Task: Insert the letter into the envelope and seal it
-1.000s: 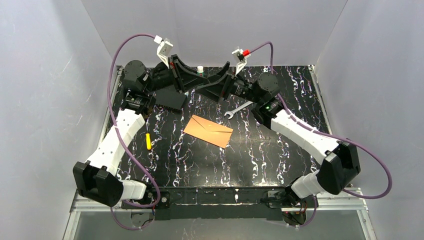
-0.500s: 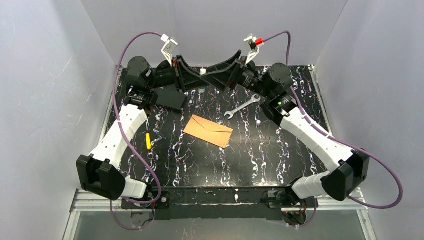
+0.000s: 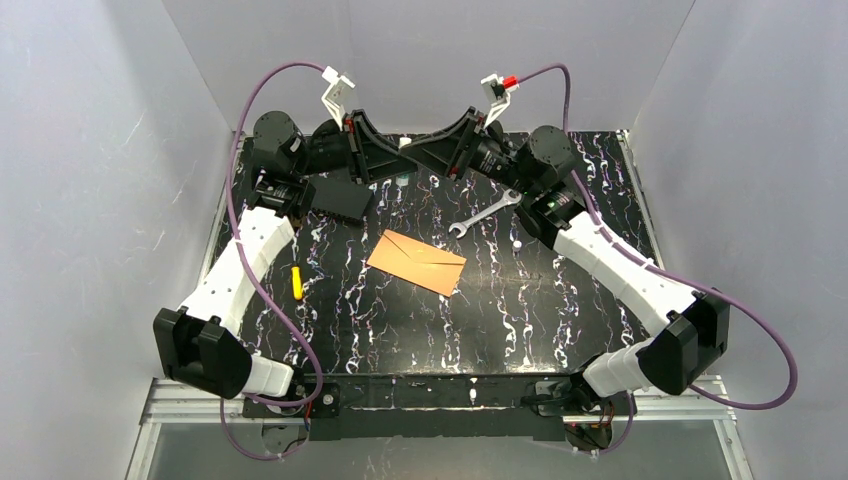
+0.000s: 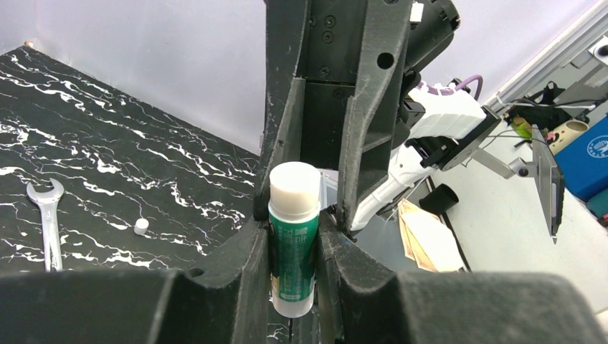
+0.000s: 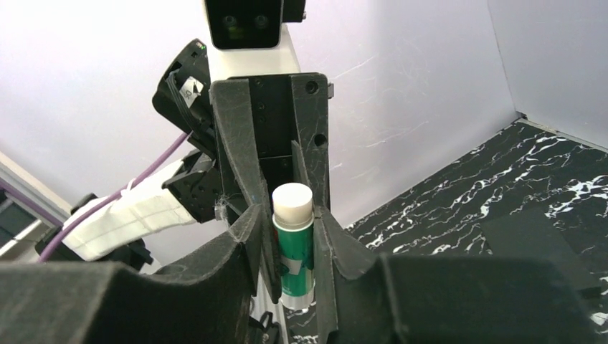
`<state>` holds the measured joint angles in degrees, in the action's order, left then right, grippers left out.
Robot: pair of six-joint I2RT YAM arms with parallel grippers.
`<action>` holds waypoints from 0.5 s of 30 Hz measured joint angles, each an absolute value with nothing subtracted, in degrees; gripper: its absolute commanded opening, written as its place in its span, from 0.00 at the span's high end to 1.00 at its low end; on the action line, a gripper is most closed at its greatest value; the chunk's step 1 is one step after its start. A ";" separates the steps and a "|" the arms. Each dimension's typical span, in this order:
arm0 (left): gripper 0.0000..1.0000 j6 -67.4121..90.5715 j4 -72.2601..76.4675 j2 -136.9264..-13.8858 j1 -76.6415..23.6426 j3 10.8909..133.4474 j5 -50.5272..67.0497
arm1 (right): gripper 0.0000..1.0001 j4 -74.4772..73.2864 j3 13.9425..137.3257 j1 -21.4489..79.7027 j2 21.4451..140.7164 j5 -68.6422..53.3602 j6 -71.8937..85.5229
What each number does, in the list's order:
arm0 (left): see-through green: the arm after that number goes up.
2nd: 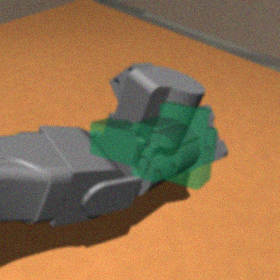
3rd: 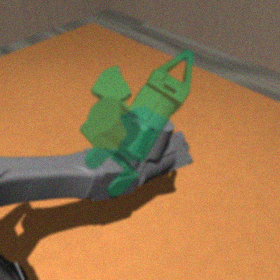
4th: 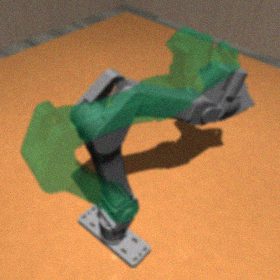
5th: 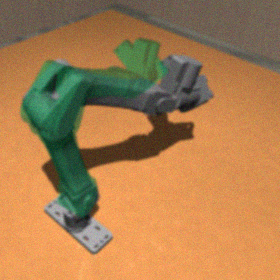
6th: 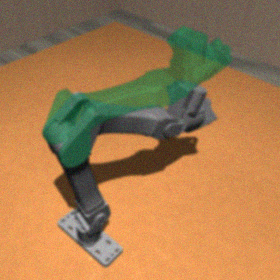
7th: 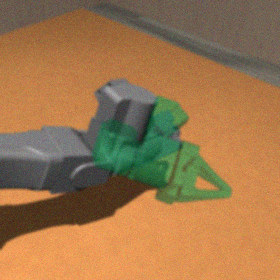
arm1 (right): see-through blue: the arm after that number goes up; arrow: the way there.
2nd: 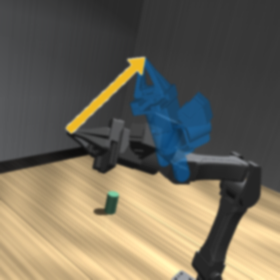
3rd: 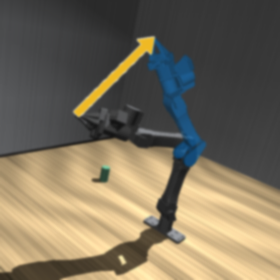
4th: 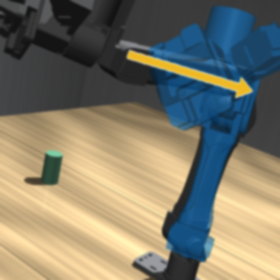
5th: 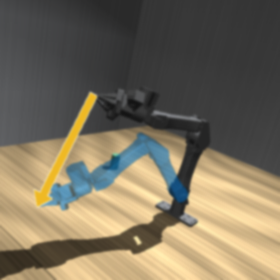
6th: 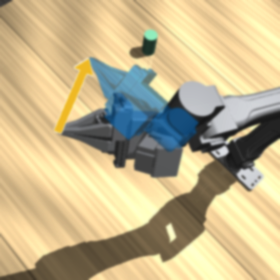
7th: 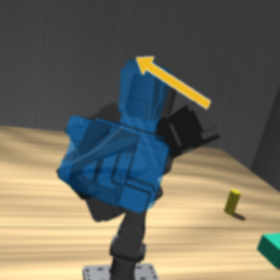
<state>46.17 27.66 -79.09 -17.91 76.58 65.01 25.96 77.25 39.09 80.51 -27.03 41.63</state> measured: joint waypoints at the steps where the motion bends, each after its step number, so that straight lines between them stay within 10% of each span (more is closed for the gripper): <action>1: 1.00 46.15 27.81 -79.07 -17.89 76.58 65.14 | 0.69 26.98 76.64 39.09 80.40 -26.89 42.44; 8: 0.99 46.39 28.01 -79.07 -17.96 76.58 65.60 | 0.77 30.06 75.83 39.07 81.01 -25.89 45.47; 15: 0.67 47.09 28.23 -79.07 -17.98 76.69 65.17 | 0.95 30.59 75.83 39.07 81.12 -25.47 46.04</action>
<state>47.09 28.23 -79.07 -17.98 76.69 65.17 30.59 75.83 39.07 81.12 -25.47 46.04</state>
